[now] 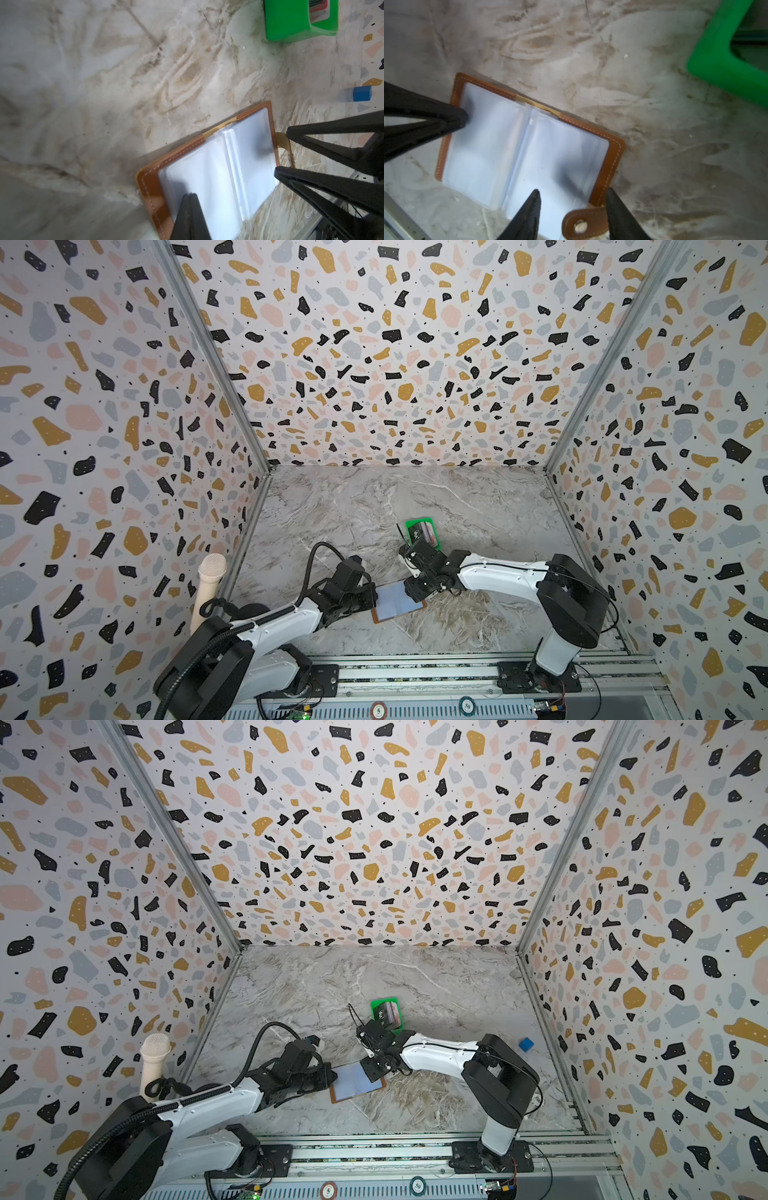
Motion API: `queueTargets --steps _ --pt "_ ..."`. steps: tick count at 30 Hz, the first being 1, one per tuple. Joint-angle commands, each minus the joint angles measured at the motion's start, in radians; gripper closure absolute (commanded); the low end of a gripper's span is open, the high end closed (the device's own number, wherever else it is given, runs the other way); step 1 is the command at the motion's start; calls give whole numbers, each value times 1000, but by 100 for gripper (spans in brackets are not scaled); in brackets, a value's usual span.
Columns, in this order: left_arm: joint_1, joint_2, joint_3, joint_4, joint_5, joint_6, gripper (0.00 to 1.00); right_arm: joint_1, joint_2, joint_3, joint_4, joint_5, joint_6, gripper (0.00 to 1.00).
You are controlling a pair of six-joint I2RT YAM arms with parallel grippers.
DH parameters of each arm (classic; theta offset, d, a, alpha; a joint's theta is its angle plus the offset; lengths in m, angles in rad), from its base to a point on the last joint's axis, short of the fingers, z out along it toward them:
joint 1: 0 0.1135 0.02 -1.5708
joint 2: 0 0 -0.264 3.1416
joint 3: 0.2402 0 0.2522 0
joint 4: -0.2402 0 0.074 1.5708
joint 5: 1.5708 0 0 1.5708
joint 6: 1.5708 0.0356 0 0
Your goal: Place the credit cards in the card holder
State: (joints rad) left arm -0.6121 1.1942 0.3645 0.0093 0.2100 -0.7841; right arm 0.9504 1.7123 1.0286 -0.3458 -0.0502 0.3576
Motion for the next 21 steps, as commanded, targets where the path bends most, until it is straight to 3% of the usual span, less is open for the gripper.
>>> queueTargets --steps 1,7,14,19,21 --pt "-4 53 -15 24 -31 35 100 -1 -23 -34 -25 73 37 51" --pt "-31 135 6 99 -16 20 100 -35 -99 -144 3 86 84 56" --pt "-65 179 58 118 -7 7 100 -90 -205 -222 17 79 103 54" --pt "-63 58 107 101 -40 -26 100 -114 -321 -173 -2 98 78 45" --pt "-61 -10 135 54 -92 -24 94 -151 -333 -120 -17 102 51 43"
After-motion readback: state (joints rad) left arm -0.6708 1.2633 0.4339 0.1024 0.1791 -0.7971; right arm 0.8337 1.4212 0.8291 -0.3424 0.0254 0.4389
